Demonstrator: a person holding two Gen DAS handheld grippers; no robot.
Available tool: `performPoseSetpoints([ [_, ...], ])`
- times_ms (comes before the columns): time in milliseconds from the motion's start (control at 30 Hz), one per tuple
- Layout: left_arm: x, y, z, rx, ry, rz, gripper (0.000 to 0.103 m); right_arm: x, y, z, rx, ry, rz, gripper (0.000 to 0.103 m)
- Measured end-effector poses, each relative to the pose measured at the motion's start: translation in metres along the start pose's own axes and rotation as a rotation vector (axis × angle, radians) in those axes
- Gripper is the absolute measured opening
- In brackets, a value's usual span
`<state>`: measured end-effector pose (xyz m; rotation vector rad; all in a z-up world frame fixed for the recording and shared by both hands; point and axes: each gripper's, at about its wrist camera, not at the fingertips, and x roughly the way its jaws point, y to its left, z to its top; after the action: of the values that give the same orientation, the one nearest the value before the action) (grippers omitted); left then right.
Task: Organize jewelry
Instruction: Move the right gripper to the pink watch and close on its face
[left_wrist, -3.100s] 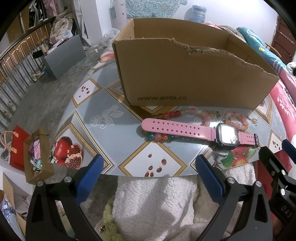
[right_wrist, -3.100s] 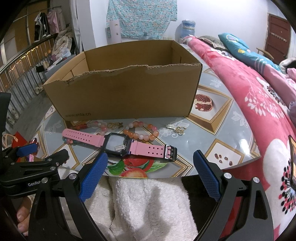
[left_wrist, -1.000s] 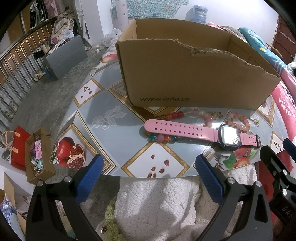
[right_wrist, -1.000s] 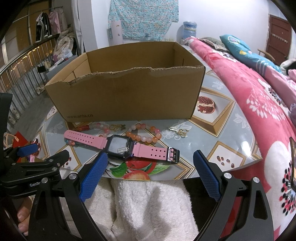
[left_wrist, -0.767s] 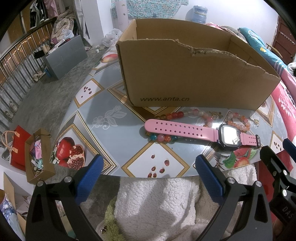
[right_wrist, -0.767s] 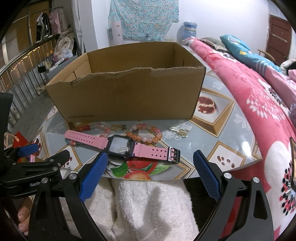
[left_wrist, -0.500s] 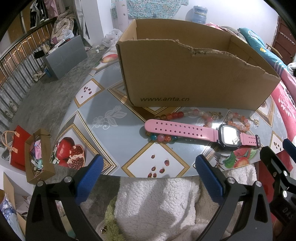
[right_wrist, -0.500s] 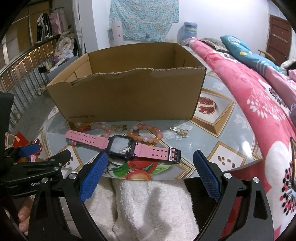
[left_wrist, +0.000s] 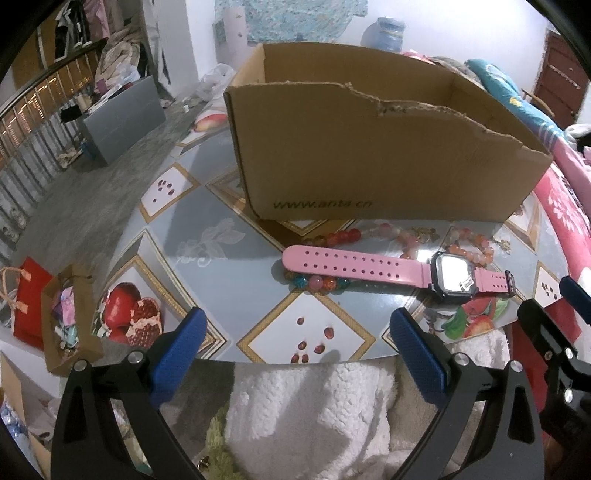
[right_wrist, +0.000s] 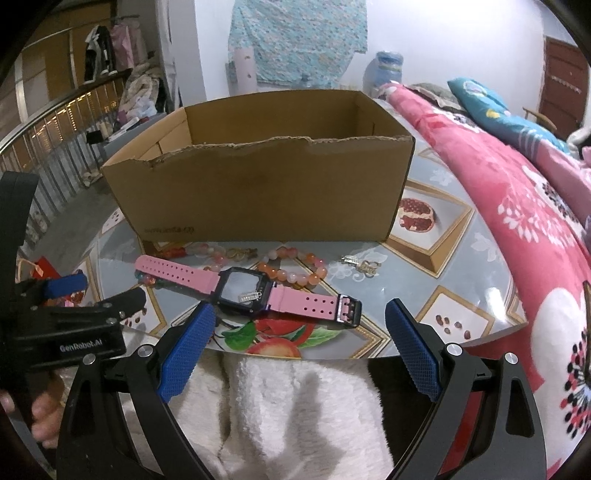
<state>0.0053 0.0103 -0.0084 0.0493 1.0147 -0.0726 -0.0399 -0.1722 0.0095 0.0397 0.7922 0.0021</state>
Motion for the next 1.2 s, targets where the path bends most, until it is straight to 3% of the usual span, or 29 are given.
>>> performPoseSetpoints([
  [133,0.001,-0.001,0.000,0.038,-0.046,-0.009,0.097,0.003,-0.003,-0.001,-0.012,-0.009,0.025,0.087],
  [233,-0.002,0.000,0.001,0.065,-0.096,-0.035,0.097,0.005,-0.002,-0.001,-0.046,-0.018,0.047,0.078],
  [500,-0.011,0.011,0.005,0.063,-0.207,-0.218,0.097,0.017,0.020,0.008,-0.214,-0.052,0.133,0.051],
  [700,-0.004,0.013,0.007,0.046,-0.185,-0.242,0.097,0.029,0.034,0.010,-0.341,-0.043,0.183,0.034],
  [800,-0.001,0.010,0.004,0.069,-0.198,-0.215,0.097,0.034,0.039,0.009,-0.399,-0.033,0.197,0.027],
  [1000,0.006,-0.002,0.004,0.148,-0.211,-0.196,0.097,0.047,0.039,0.009,-0.467,0.015,0.221,0.019],
  [1200,0.014,-0.002,0.008,0.132,-0.189,-0.213,0.097,0.052,0.034,0.007,-0.483,0.053,0.259,0.013],
])
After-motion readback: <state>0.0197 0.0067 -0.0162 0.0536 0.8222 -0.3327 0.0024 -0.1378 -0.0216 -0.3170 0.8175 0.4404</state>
